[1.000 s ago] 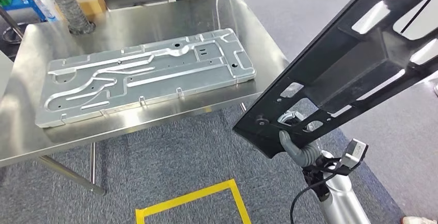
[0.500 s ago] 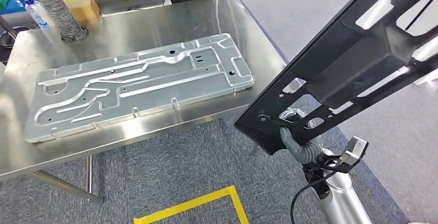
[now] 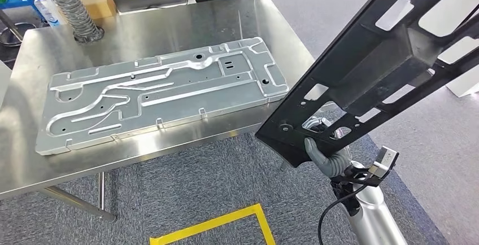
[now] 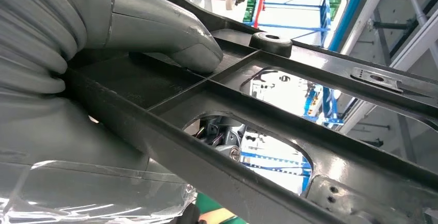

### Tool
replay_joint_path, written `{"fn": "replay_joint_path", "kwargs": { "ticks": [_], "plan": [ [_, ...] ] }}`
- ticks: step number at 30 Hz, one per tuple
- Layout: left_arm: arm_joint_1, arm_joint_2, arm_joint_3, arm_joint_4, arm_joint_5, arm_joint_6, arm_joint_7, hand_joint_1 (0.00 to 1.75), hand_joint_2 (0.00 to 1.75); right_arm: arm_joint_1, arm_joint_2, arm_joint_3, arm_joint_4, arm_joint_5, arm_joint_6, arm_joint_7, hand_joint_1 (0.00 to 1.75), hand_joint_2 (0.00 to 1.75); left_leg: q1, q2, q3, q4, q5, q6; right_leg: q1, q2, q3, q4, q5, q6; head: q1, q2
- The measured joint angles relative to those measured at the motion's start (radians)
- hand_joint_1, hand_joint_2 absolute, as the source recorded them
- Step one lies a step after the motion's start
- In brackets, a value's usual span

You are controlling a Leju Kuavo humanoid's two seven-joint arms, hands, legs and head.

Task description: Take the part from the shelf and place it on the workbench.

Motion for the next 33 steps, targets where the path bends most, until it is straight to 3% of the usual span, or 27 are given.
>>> {"fn": "replay_joint_path", "kwargs": {
  "ticks": [2,4,6,7,9,11,12,13,14,16,17,21,23,25,26,27,28,31,33],
  "plan": [
    [0.001,-0.001,0.000,0.000,0.003,0.000,0.000,0.00,1.75,-0.005,-0.001,0.000,0.002,0.020,-0.017,0.004,1.68,1.75,-0.003,0.000,-0.002,0.005,-0.006,-0.007,0.005,0.000,0.026,-0.064,0.016,-0.007,0.000,0.000],
    [0.003,-0.002,0.001,0.000,0.007,-0.002,-0.002,0.00,1.75,-0.010,-0.004,0.000,0.008,0.072,-0.064,0.008,1.68,1.75,-0.004,0.001,-0.004,0.004,-0.009,-0.015,0.004,0.002,0.027,-0.069,0.016,-0.013,0.000,0.000],
    [0.003,-0.002,0.002,0.000,0.010,-0.005,-0.005,0.00,1.75,-0.022,-0.013,0.000,0.022,0.149,-0.131,0.010,1.68,1.75,-0.004,0.001,-0.010,0.027,-0.031,-0.026,-0.002,0.002,0.031,-0.077,0.019,-0.021,0.000,0.000],
    [0.003,-0.002,0.002,0.000,0.010,-0.007,-0.006,0.00,1.75,-0.030,-0.018,0.000,0.031,0.188,-0.165,0.011,1.68,1.75,-0.002,0.001,-0.026,0.066,-0.056,-0.031,-0.005,0.001,0.034,-0.080,0.020,-0.025,0.000,0.000],
    [0.004,-0.003,0.002,0.000,0.010,-0.010,-0.007,0.00,1.75,-0.048,-0.032,0.000,0.056,0.264,-0.231,0.012,1.68,1.75,0.005,0.001,-0.085,0.199,-0.123,-0.040,-0.005,-0.001,0.034,-0.081,0.020,-0.027,0.000,0.000],
    [0.006,-0.003,0.002,0.000,0.009,-0.012,-0.007,0.00,1.75,-0.070,-0.051,0.000,0.089,0.332,-0.279,0.016,1.68,1.75,0.011,0.001,-0.138,0.303,-0.153,-0.046,-0.005,-0.002,0.035,-0.081,0.019,-0.027,0.000,0.000],
    [0.007,-0.003,0.002,0.000,0.009,-0.013,-0.007,0.00,1.75,-0.084,-0.064,0.000,0.108,0.358,-0.291,0.018,1.68,1.75,0.015,0.001,-0.139,0.301,-0.139,-0.048,-0.006,-0.002,0.036,-0.081,0.019,-0.026,0.000,0.000],
    [0.007,-0.003,0.002,0.000,0.009,-0.014,-0.008,0.00,1.75,-0.100,-0.079,0.000,0.127,0.377,-0.296,0.020,1.68,1.75,0.018,0.001,-0.120,0.256,-0.106,-0.050,-0.007,-0.002,0.038,-0.080,0.017,-0.023,0.000,0.000],
    [0.006,-0.002,0.002,0.000,0.008,-0.014,-0.008,0.00,1.75,-0.117,-0.095,0.000,0.144,0.392,-0.299,0.020,1.68,1.75,0.021,0.001,-0.086,0.183,-0.065,-0.051,-0.008,-0.001,0.040,-0.079,0.016,-0.020,0.000,0.000],
    [0.005,-0.003,0.002,0.000,0.008,-0.014,-0.010,0.00,1.75,-0.164,-0.129,0.000,0.174,0.419,-0.302,0.020,1.68,1.75,0.021,0.000,-0.027,0.056,-0.016,-0.047,-0.008,0.001,0.040,-0.073,0.012,-0.009,0.000,0.000],
    [0.004,-0.003,0.002,0.000,0.008,-0.014,-0.010,0.00,1.75,-0.194,-0.148,0.000,0.188,0.432,-0.302,0.022,1.68,1.75,0.018,0.000,-0.014,0.027,-0.009,-0.041,-0.009,0.002,0.037,-0.071,0.012,-0.001,0.000,0.000],
    [0.002,-0.003,0.002,0.000,0.003,-0.014,-0.014,0.00,1.75,-0.319,-0.236,0.003,0.247,0.494,-0.303,0.052,1.68,1.75,0.008,-0.001,-0.012,0.011,-0.001,-0.007,-0.019,0.002,0.028,-0.055,0.002,0.025,0.000,0.000],
    [0.000,-0.003,0.002,0.000,-0.001,-0.014,-0.016,0.00,1.75,-0.384,-0.281,0.009,0.278,0.530,-0.308,0.073,1.68,1.75,0.006,-0.001,-0.011,0.005,0.004,0.006,-0.020,0.001,-0.015,0.035,-0.048,0.029,0.000,0.000],
    [0.000,-0.003,0.002,0.000,-0.003,-0.014,-0.016,0.00,1.75,-0.450,-0.319,0.025,0.315,0.569,-0.319,0.087,1.68,1.75,0.001,-0.001,-0.013,0.005,0.004,0.012,-0.016,0.000,-0.084,0.175,-0.106,0.029,0.000,0.000],
    [0.001,-0.004,0.002,0.000,-0.003,-0.014,-0.016,0.00,1.75,-0.483,-0.336,0.039,0.336,0.591,-0.326,0.094,1.68,1.75,-0.002,-0.001,-0.012,0.006,0.003,0.014,-0.013,0.000,-0.109,0.222,-0.116,0.027,0.000,0.000],
    [0.001,-0.004,0.002,0.000,-0.003,-0.014,-0.016,0.00,1.75,-0.516,-0.352,0.057,0.357,0.616,-0.332,0.101,1.68,1.75,-0.004,-0.001,-0.012,0.008,0.002,0.016,-0.012,0.000,-0.117,0.232,-0.107,0.025,0.000,0.000],
    [0.001,-0.005,0.002,0.000,-0.003,-0.014,-0.016,0.00,1.75,-0.555,-0.369,0.079,0.380,0.646,-0.341,0.109,1.68,1.75,-0.007,-0.001,-0.011,0.010,0.001,0.017,-0.010,0.000,-0.104,0.200,-0.078,0.020,0.000,0.000],
    [0.000,-0.008,0.002,0.000,-0.003,-0.013,-0.017,0.00,1.75,-0.688,-0.415,0.159,0.451,0.756,-0.397,0.131,1.68,1.75,-0.015,-0.002,-0.012,0.016,-0.005,0.018,-0.001,-0.001,-0.011,-0.003,0.015,0.001,0.000,0.000],
    [0.000,-0.009,0.002,0.000,-0.004,-0.013,-0.016,0.00,1.75,-0.765,-0.430,0.220,0.498,0.846,-0.460,0.158,1.68,1.75,-0.017,-0.002,-0.015,0.017,-0.006,0.012,0.006,-0.001,0.011,-0.055,0.023,-0.006,0.000,0.000]
  ]
}}
